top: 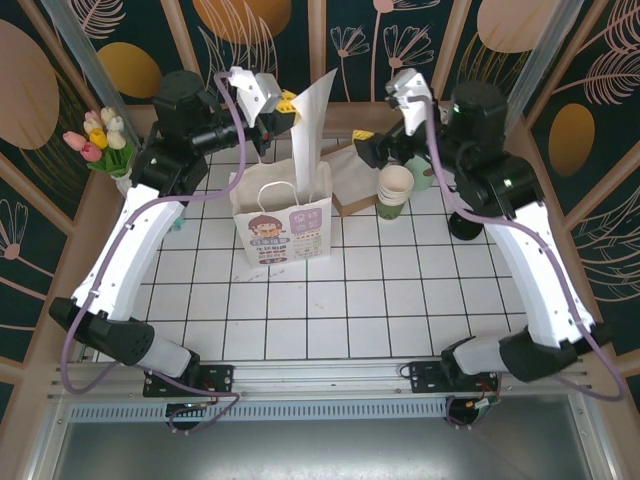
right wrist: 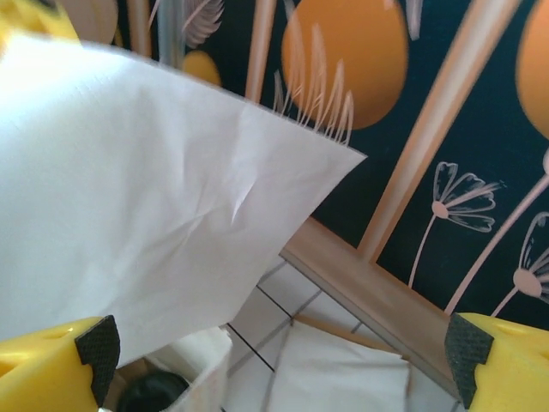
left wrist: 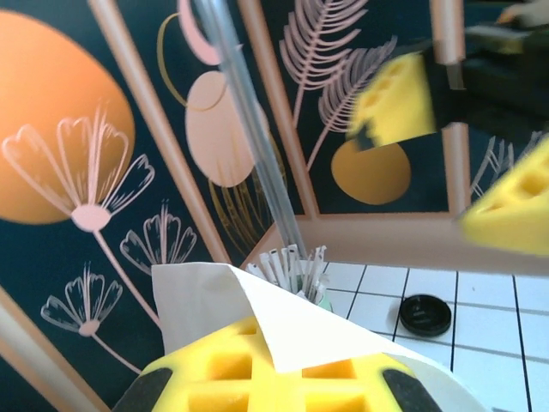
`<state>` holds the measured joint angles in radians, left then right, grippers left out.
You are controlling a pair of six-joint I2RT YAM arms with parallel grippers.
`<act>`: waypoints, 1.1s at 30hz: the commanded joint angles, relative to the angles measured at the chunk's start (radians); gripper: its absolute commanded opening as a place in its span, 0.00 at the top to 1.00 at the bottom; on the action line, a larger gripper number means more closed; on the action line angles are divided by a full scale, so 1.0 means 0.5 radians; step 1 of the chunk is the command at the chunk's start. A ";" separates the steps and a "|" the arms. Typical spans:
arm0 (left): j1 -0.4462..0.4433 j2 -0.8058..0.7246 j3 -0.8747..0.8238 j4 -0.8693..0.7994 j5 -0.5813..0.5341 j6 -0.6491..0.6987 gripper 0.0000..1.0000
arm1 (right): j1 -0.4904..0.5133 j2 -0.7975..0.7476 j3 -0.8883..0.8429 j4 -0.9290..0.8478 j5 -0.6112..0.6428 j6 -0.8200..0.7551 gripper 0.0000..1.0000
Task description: Pack the takeout coffee
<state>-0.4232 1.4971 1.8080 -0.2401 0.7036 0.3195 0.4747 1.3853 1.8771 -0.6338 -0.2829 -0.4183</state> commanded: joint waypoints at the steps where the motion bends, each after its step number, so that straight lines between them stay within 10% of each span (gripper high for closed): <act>1: -0.006 -0.034 0.077 -0.203 0.270 0.329 1.00 | 0.000 0.184 0.321 -0.224 -0.200 -0.528 0.02; 9: -0.006 -0.046 0.128 -0.370 0.480 0.517 1.00 | 0.152 0.506 0.735 -0.625 -0.300 -1.264 0.01; 21: -0.006 -0.030 0.164 -0.531 0.586 0.657 1.00 | 0.320 0.775 1.096 -0.987 -0.241 -1.495 0.07; 30: -0.006 -0.101 0.106 -0.361 0.431 0.459 1.00 | 0.322 0.634 0.958 -0.910 -0.157 -1.360 0.86; 32: -0.006 -0.170 0.026 -0.155 0.273 0.230 0.45 | 0.326 0.560 0.861 -0.799 -0.065 -1.306 1.00; 33: -0.004 -0.211 -0.032 -0.075 0.221 0.160 0.34 | 0.327 0.526 0.816 -0.740 -0.015 -1.279 1.00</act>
<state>-0.4229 1.4609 1.8263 -0.4221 0.8928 0.5350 0.6315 1.7203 2.3234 -1.0794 -0.3565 -1.0969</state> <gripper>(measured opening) 0.336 0.044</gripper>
